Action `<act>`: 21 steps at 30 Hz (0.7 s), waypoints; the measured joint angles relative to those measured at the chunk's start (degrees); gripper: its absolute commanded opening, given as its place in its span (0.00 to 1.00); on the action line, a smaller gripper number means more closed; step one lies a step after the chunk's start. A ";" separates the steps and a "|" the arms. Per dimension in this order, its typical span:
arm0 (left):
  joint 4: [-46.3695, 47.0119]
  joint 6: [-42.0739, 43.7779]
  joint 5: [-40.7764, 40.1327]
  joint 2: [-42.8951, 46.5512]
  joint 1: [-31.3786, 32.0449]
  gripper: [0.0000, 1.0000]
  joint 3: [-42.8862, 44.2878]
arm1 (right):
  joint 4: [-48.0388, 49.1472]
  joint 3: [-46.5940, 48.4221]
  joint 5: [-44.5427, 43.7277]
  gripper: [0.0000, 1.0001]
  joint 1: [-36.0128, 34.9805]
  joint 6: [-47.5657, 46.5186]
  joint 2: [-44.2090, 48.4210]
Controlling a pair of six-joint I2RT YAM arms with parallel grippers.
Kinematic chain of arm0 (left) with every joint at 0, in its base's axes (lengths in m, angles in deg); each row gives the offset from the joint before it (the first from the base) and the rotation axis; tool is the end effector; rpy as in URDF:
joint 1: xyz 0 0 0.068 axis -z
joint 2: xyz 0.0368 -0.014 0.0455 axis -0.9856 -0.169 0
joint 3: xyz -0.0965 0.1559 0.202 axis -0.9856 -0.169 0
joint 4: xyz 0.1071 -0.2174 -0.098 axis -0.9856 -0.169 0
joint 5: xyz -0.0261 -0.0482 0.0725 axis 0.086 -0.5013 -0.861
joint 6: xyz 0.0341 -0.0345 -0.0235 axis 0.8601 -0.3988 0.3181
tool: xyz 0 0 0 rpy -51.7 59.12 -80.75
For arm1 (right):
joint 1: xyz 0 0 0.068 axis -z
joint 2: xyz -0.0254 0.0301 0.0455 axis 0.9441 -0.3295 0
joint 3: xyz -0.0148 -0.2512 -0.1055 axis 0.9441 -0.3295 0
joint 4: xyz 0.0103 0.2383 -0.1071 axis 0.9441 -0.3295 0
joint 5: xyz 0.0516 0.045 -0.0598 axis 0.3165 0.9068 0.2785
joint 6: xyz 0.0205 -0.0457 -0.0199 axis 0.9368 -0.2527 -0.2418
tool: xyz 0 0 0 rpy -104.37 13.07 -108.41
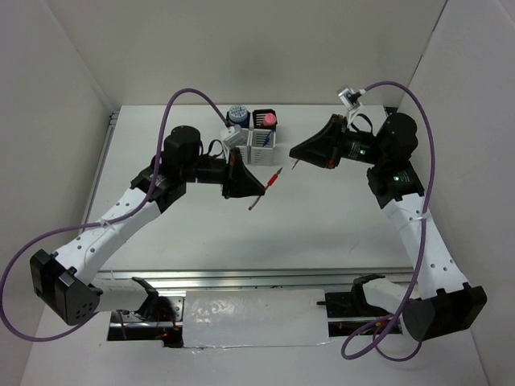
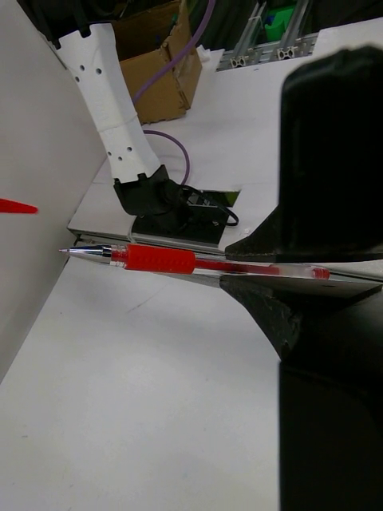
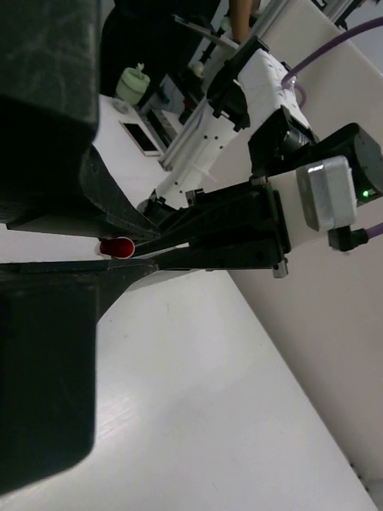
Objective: Sort the stationery into containers
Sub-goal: Close the pen cap on the pen.
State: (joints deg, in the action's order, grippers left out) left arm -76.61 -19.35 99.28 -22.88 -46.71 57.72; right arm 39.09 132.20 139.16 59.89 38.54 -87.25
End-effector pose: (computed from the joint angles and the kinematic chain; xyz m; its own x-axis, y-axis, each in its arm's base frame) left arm 0.2226 -0.1793 0.3991 -0.4825 0.0488 -0.8745 0.8652 0.1819 -0.4672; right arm 0.2185 0.0745 0.4517 -0.4076 0.1824 -0.8948 -0.8758 0.1993 0.4395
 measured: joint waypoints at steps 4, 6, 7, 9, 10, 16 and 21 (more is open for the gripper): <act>0.42 -0.20 0.22 -0.87 0.83 0.00 0.81 | 1.07 -2.64 0.46 0.00 -0.87 2.34 -0.68; 0.61 -0.24 0.31 -1.16 1.14 0.00 1.22 | 1.29 -3.06 0.55 0.00 -1.14 2.82 -0.96; 0.63 -0.28 0.33 -1.22 1.25 0.00 1.38 | 1.42 -3.10 0.57 0.00 -1.22 3.02 -1.05; 0.87 -0.42 0.35 -1.27 1.42 0.00 1.53 | 1.95 -3.17 0.59 0.00 -1.38 3.41 -1.05; 0.94 -0.46 0.37 -1.27 1.51 0.00 1.55 | 2.29 -3.19 0.61 0.00 -1.38 3.63 -1.05; 1.09 -1.46 0.57 -1.68 1.97 0.00 1.64 | 4.00 -3.89 0.57 0.00 -1.49 4.96 -1.05; 1.31 -1.57 0.59 -2.01 2.05 0.00 1.64 | 4.00 -3.91 0.57 0.00 -1.53 5.16 -1.05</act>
State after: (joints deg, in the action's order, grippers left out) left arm -75.30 -20.93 99.87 -24.89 -44.65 59.36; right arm 43.09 128.28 139.73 58.36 43.70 -88.29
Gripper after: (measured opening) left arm 0.196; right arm 0.184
